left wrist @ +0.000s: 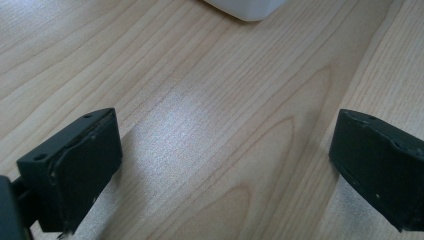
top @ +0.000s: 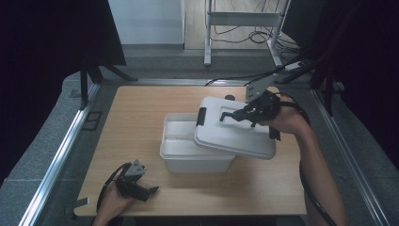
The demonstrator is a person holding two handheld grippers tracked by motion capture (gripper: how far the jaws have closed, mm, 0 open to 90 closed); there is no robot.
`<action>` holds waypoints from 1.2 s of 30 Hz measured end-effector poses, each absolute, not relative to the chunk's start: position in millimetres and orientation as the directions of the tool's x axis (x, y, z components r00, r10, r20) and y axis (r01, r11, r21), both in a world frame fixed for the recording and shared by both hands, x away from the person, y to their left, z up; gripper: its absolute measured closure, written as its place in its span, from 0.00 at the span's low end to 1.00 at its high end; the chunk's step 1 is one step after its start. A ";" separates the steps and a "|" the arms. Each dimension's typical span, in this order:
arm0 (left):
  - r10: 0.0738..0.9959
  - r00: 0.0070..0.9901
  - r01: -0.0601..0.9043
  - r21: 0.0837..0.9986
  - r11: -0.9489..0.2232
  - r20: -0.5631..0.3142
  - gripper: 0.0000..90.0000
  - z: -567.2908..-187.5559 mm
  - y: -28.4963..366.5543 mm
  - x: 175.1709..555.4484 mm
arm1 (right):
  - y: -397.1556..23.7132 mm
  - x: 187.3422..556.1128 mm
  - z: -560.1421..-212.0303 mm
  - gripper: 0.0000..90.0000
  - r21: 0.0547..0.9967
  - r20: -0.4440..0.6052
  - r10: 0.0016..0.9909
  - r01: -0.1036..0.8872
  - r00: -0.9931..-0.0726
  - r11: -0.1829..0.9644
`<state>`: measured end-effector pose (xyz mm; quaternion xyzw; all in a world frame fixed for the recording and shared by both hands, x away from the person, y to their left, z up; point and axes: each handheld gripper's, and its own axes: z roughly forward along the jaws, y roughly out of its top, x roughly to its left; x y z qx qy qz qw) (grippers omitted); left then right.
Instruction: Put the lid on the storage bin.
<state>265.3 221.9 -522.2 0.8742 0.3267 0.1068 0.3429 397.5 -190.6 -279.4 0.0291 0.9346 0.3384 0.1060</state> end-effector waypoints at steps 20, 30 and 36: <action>0.644 0.764 0.499 0.669 -0.551 -0.039 0.01 -522.2 221.9 265.3 | -70.7 408.0 -314.2 0.94 0.575 -0.165 -0.041 -0.130 -0.985 0.808; 0.645 0.763 0.498 0.670 -0.551 -0.037 0.01 -522.3 221.8 265.2 | -65.5 411.8 -332.9 0.92 0.536 -0.117 -0.016 -0.076 -0.993 0.841; 0.645 0.764 0.498 0.670 -0.551 -0.037 0.01 -522.3 221.9 265.3 | -68.2 410.3 -335.5 0.87 0.555 -0.106 -0.021 -0.076 -0.994 0.829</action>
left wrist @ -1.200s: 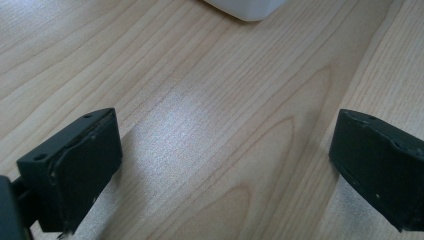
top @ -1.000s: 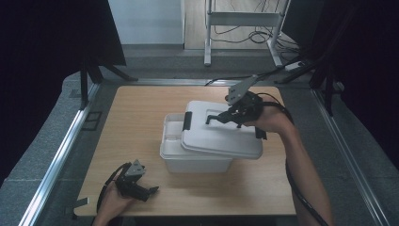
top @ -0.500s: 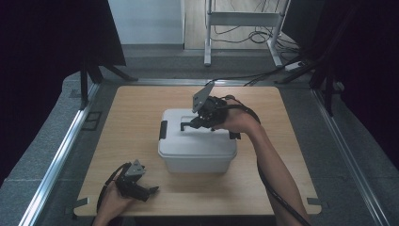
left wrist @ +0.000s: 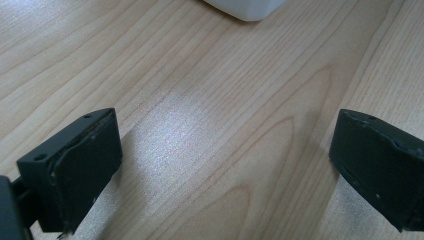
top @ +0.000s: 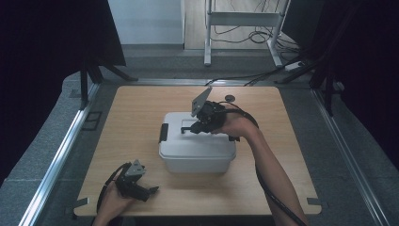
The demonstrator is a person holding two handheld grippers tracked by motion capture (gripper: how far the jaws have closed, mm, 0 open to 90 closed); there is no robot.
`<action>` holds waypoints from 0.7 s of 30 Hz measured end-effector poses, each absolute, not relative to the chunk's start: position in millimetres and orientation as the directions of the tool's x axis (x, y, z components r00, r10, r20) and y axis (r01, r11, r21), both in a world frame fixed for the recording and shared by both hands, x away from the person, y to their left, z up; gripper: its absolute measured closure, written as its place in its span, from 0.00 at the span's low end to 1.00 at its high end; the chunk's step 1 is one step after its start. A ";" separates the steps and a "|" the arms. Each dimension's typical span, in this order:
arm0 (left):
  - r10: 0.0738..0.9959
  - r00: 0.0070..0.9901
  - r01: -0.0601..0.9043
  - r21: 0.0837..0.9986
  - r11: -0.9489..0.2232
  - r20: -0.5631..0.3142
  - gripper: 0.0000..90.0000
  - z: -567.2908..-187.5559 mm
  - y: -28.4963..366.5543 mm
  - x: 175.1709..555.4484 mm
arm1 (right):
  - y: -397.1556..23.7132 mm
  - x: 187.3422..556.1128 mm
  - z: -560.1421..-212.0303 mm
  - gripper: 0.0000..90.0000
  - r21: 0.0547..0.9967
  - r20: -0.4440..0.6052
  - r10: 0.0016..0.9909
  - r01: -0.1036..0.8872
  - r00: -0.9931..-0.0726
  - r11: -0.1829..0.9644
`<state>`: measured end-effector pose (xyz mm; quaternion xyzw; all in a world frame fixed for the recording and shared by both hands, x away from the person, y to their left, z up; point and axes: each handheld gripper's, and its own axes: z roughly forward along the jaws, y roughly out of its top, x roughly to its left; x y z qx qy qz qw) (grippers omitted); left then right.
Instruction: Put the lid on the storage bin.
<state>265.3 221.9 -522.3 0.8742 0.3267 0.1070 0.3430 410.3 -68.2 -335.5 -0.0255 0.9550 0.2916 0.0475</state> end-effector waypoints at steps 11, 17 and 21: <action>0.645 0.763 0.498 0.670 -0.551 -0.037 0.01 -522.3 221.9 265.3 | -97.4 399.4 -330.5 0.27 0.603 -0.215 0.129 -0.027 -0.968 0.798; 0.645 0.764 0.498 0.669 -0.552 -0.037 0.01 -522.2 221.9 265.3 | -124.2 395.5 -330.3 0.16 0.627 -0.196 0.211 0.043 -0.957 0.778; 0.641 0.766 0.495 0.666 -0.557 -0.033 0.01 -522.0 222.3 265.6 | -143.0 392.6 -330.5 0.12 0.632 -0.188 0.268 0.093 -0.945 0.769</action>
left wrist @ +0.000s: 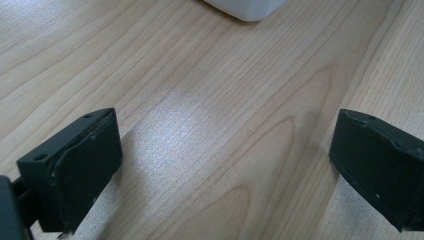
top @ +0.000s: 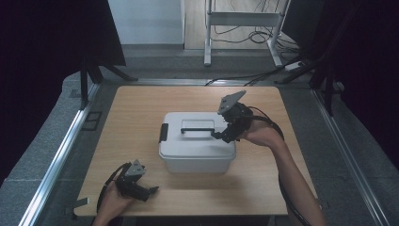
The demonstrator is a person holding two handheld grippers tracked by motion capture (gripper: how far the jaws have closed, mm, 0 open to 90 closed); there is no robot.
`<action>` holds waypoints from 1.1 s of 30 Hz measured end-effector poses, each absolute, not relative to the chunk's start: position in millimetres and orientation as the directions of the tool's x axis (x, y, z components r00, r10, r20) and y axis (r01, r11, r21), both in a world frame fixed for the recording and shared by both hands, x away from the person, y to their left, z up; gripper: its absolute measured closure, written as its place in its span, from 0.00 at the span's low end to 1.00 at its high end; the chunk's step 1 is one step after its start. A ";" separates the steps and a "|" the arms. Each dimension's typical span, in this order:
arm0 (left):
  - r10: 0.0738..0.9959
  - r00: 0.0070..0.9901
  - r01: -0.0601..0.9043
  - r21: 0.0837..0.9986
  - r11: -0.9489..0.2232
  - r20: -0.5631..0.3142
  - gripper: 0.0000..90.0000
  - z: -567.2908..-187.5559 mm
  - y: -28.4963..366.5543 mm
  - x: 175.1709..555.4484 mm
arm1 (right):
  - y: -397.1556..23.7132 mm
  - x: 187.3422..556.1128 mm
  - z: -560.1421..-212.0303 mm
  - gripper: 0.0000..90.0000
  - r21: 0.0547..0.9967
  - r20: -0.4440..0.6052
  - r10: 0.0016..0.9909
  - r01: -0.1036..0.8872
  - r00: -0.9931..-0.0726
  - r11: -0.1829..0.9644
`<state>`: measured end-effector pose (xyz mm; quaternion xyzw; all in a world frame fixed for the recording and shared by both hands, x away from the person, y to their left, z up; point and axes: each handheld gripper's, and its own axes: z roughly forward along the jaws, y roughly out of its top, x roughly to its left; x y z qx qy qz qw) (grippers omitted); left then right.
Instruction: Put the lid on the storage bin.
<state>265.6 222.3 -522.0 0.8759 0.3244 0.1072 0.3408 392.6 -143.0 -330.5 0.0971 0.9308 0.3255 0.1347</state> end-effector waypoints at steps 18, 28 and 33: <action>0.647 0.761 0.500 0.669 -0.550 -0.037 0.01 -522.1 222.0 265.3 | -221.3 376.3 -344.3 0.03 0.675 -0.145 0.455 0.249 -0.879 0.695; 0.650 0.759 0.501 0.670 -0.548 -0.037 0.01 -522.1 222.1 265.3 | -261.5 364.8 -360.6 0.02 0.683 -0.135 0.573 0.343 -0.809 0.645; 0.652 0.757 0.502 0.670 -0.546 -0.036 0.01 -522.2 222.0 265.3 | -274.2 358.3 -371.9 0.02 0.697 -0.127 0.610 0.368 -0.782 0.616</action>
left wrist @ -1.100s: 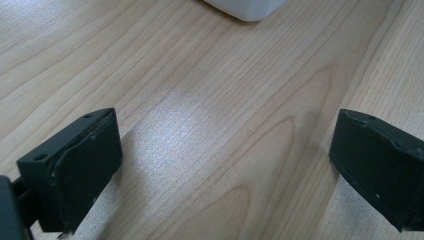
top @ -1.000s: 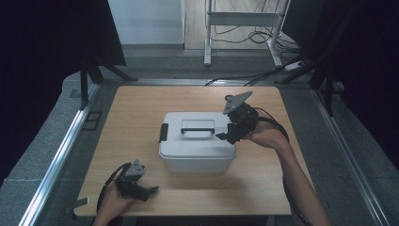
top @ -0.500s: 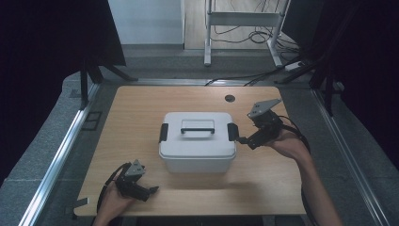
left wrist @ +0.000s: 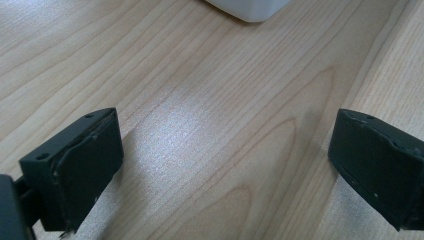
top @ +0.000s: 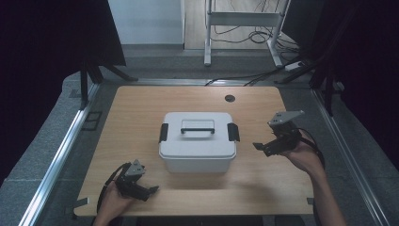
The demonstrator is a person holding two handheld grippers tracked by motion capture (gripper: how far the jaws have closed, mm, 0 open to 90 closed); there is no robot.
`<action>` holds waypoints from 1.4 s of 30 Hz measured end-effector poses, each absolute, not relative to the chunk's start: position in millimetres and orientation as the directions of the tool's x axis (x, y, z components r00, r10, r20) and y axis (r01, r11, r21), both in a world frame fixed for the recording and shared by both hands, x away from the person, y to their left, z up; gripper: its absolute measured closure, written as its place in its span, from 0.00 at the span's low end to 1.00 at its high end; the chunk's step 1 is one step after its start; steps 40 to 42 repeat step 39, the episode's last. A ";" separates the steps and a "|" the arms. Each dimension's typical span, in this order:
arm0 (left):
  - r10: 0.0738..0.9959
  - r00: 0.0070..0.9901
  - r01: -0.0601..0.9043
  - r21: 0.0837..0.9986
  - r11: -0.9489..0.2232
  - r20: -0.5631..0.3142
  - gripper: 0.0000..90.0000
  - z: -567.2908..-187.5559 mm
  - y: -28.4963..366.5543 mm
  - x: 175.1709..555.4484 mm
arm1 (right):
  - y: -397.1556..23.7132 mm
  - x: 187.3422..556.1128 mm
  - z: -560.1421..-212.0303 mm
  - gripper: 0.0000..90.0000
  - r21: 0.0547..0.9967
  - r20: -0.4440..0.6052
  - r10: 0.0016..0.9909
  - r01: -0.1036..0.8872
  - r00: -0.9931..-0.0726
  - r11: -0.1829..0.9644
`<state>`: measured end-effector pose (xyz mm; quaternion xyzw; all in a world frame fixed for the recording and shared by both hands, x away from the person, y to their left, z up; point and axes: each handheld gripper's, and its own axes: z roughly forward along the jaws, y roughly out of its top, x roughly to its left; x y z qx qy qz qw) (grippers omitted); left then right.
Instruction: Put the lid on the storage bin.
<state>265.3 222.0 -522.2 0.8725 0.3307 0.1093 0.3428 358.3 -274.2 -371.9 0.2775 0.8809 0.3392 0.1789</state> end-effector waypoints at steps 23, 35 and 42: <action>0.658 0.752 0.507 0.670 -0.543 -0.035 0.01 -522.1 221.9 264.8 | -261.1 327.8 -478.2 0.00 0.710 -0.092 0.671 0.424 -0.736 0.563; 0.659 0.751 0.507 0.670 -0.542 -0.035 0.01 -522.1 221.8 264.6 | -266.9 318.0 -518.5 0.00 0.698 -0.021 0.713 0.500 -0.701 0.512; 0.659 0.752 0.507 0.669 -0.543 -0.034 0.02 -522.1 221.8 264.3 | -267.9 319.1 -519.5 0.00 0.693 0.001 0.719 0.519 -0.695 0.501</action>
